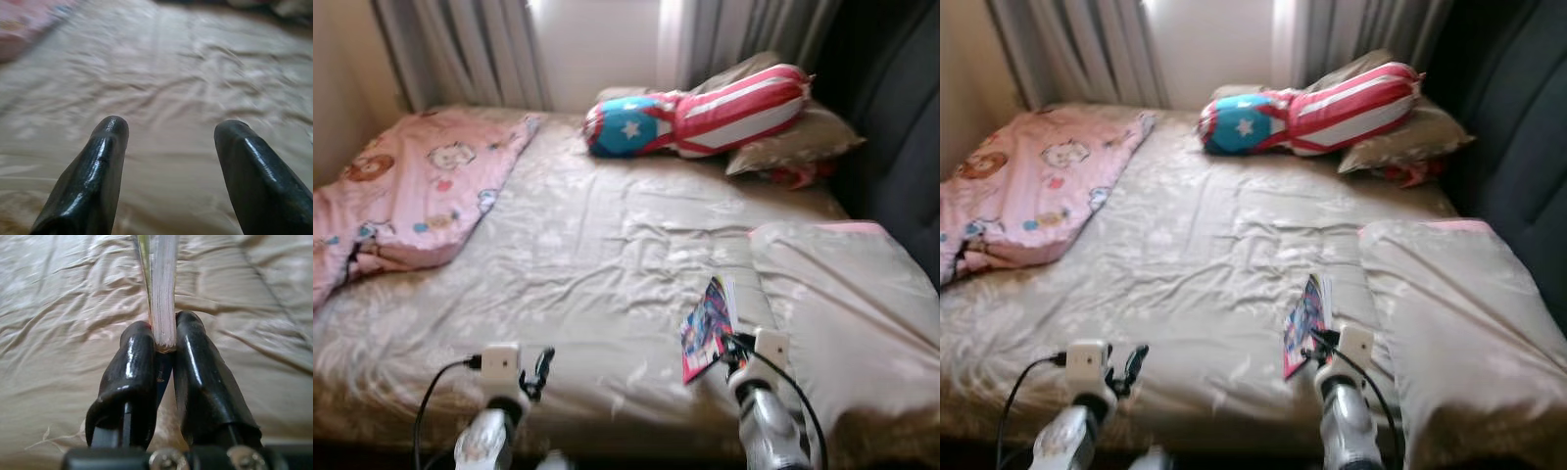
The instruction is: Clean up the room
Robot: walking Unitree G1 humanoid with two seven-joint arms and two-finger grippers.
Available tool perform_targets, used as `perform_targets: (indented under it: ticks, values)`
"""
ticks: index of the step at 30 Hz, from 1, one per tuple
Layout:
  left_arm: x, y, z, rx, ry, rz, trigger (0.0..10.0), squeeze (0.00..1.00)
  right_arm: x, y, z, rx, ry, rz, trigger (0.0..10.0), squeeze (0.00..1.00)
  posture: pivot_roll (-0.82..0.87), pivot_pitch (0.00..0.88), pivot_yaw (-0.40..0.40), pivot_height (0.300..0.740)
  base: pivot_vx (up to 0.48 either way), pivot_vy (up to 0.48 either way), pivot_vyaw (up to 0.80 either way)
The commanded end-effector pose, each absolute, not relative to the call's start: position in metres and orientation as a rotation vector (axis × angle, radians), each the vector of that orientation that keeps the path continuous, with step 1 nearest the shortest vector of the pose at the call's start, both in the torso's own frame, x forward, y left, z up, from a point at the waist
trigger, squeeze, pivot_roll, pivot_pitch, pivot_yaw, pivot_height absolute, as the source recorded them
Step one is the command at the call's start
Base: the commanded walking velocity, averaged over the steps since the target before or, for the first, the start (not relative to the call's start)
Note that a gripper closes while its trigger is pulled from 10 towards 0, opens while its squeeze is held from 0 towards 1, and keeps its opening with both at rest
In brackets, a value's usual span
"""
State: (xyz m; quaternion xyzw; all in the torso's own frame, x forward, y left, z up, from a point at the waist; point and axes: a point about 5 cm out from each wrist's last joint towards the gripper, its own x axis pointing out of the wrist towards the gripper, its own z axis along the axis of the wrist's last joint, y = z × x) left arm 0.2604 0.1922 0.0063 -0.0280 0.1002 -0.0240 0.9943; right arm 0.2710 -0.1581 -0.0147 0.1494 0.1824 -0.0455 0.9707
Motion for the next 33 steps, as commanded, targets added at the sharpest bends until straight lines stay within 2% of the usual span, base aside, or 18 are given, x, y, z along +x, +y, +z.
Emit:
perform_targets:
  ticks: [1,16,24,28,30,33]
  values:
    - [0.253,0.194,-0.002,-0.053,0.246,-0.046,10.0,0.00,0.281,-0.156,-0.003,0.305,0.305,-0.079,10.0,0.00,0.08,0.000,-0.023,0.667,0.352,0.000,0.00]
    - [0.250,0.197,-0.001,-0.044,0.245,-0.041,10.0,0.00,0.281,-0.149,-0.002,0.334,0.294,-0.034,10.0,0.00,0.08,0.000,-0.017,0.667,0.367,0.000,0.00]
    - [0.244,0.200,-0.002,-0.030,0.246,-0.041,10.0,0.00,0.285,-0.141,-0.001,0.368,0.315,0.076,10.0,0.00,0.09,0.000,-0.009,0.667,0.000,0.000,0.00]
    - [0.241,0.202,-0.002,-0.024,0.245,-0.040,10.0,0.00,0.289,-0.131,0.006,0.490,0.284,0.166,10.0,0.00,0.10,0.000,-0.004,0.667,0.000,0.000,0.00]
    - [0.239,0.205,-0.001,-0.017,0.243,-0.040,10.0,0.00,0.293,-0.126,0.011,0.658,0.259,0.220,10.0,0.00,0.11,0.000,0.002,0.667,0.000,0.000,0.00]
    - [0.237,0.208,0.002,-0.007,0.238,-0.044,10.0,0.00,0.296,-0.125,0.015,0.819,0.244,0.292,10.0,0.00,0.12,0.001,0.011,0.667,0.000,0.000,0.00]
